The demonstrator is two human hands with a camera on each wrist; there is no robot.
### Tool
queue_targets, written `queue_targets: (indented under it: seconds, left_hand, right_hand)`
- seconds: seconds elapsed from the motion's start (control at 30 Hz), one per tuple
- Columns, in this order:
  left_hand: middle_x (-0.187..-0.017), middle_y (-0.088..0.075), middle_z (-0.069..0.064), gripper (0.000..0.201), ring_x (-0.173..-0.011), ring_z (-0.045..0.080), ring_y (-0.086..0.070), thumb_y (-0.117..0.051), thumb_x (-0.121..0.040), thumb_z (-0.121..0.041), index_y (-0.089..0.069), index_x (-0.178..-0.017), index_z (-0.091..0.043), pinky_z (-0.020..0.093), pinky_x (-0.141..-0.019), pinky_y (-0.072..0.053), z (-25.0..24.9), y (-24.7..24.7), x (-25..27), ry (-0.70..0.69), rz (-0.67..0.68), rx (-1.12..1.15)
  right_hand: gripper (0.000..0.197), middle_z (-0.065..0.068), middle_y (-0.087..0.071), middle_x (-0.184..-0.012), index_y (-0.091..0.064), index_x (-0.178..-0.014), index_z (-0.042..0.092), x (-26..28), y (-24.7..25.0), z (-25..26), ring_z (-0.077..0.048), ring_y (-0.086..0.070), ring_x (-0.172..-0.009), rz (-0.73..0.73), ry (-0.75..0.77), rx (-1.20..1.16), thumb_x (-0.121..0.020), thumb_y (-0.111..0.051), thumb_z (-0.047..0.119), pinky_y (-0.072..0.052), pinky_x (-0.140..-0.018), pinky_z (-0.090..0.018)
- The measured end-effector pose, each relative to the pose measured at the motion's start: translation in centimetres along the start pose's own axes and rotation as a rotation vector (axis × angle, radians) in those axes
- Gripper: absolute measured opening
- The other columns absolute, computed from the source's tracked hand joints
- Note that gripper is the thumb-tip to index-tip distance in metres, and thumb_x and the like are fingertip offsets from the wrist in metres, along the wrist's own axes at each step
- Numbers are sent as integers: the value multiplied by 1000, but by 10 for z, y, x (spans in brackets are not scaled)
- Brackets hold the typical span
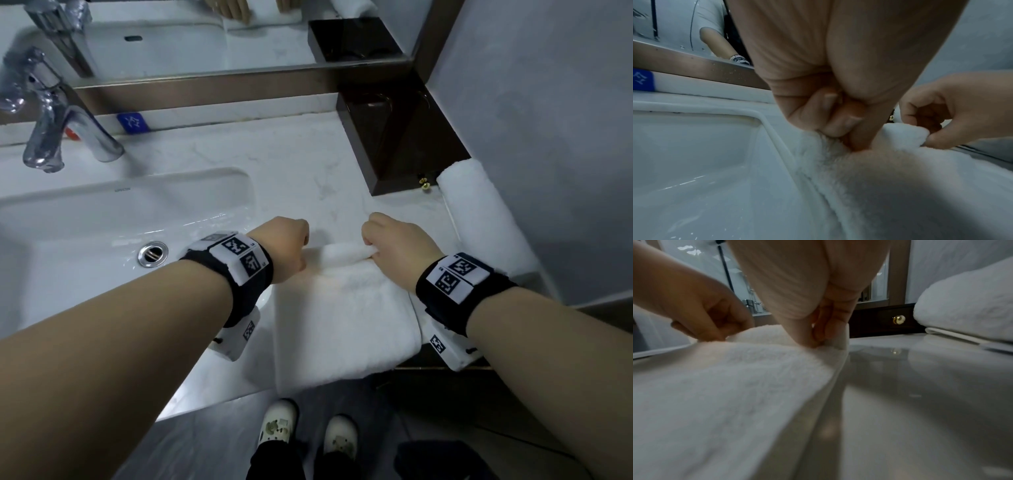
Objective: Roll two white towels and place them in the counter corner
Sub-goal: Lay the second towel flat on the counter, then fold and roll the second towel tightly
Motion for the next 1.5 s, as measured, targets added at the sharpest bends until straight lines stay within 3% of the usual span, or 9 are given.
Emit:
queue_targets:
  seconds: [0.17, 0.33, 0.43, 0.6, 0.67, 0.83, 1.2, 1.37, 1.5]
  left_hand:
    - [-107, -59, 0, 27, -87, 21, -54, -65, -89, -24, -62, -115, -18, 25, -57, -34, -3, -1, -2, -11, 13, -90]
    - [-106, -53, 0, 18, -86, 22, -52, -69, -87, -22, -53, -95, -20, 29, -65, -35, 0, -10, 1, -82, -45, -78]
    - [-100, -55, 0, 16, -84, 23, -51, -63, -86, -15, -48, -89, -21, 29, -63, -34, -2, -14, 5, -134, -96, -114]
    - [-95, -54, -1, 11, -90, 23, -51, -59, -86, -10, -52, -90, -17, 33, -64, -42, -5, -17, 14, -202, -152, -208]
    - [-92, -52, -1, 12, -91, 22, -48, -57, -87, -7, -51, -91, -17, 33, -62, -38, -9, -17, 18, -219, -177, -262]
    - [-96, -52, -1, 21, -94, 22, -49, -53, -82, -1, -53, -96, -17, 32, -61, -35, -19, -20, 27, -239, -193, -399]
    - [-98, -52, -6, 15, -87, 21, -49, -59, -81, -19, -51, -94, -20, 31, -75, -41, -5, -27, 38, -317, -116, -154]
    - [-94, -55, -4, 9, -85, 20, -51, -52, -93, -21, -49, -86, -24, 29, -70, -38, -3, -23, 35, -186, -13, 118]
    - [-99, -55, -7, 20, -89, 20, -54, -62, -91, -29, -46, -103, -24, 30, -73, -41, 2, -22, 29, -99, 45, 219]
  right_hand:
    - [16, 4, -45, -99, -57, -94, 14, 8, 1, -5, -21, -51, -75, 6, -54, -141, -83, -53, 3, -43, -67, -30]
    - [32, 6, -41, -82, -44, -59, 24, 20, 7, -2, -22, -59, -84, 46, -96, -268, -88, -56, 16, -50, -78, -38]
    - [32, 6, -46, -79, -48, -58, 23, 24, 8, -1, -17, -54, -75, 42, -145, -313, -89, -57, 19, -49, -75, -34]
    - [3, 1, -58, -73, -54, -89, 18, 30, 12, -3, -21, -61, -58, 51, -236, -511, -92, -56, 19, -52, -60, -31]
    - [13, 0, -59, -80, -53, -104, 18, 28, 12, -3, -21, -61, -59, 82, -237, -473, -93, -57, 22, -52, -61, -30]
    - [40, -5, -62, -116, -57, -132, 18, 16, 15, -1, -18, -57, -96, 209, -176, -182, -93, -60, 30, -42, -86, -26]
    - [20, 0, -56, -103, -47, -94, 21, 16, 12, 7, -22, -52, -94, 205, -52, -6, -86, -66, 24, -48, -81, -34]
    - [25, 2, -51, -93, -42, -84, 22, 20, 5, 7, -22, -50, -88, 178, -36, -36, -83, -66, 21, -43, -72, -31]
    - [26, 4, -49, -89, -41, -82, 24, 21, 2, 5, -21, -49, -86, 158, -37, -58, -81, -67, 21, -44, -72, -32]
Point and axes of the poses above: each hand's wrist, its own x-axis away from the middle knuckle, its own y-axis out of the back of the hand, z = x × y, the point moved 1 cm from there along -x, towards the middle knuckle
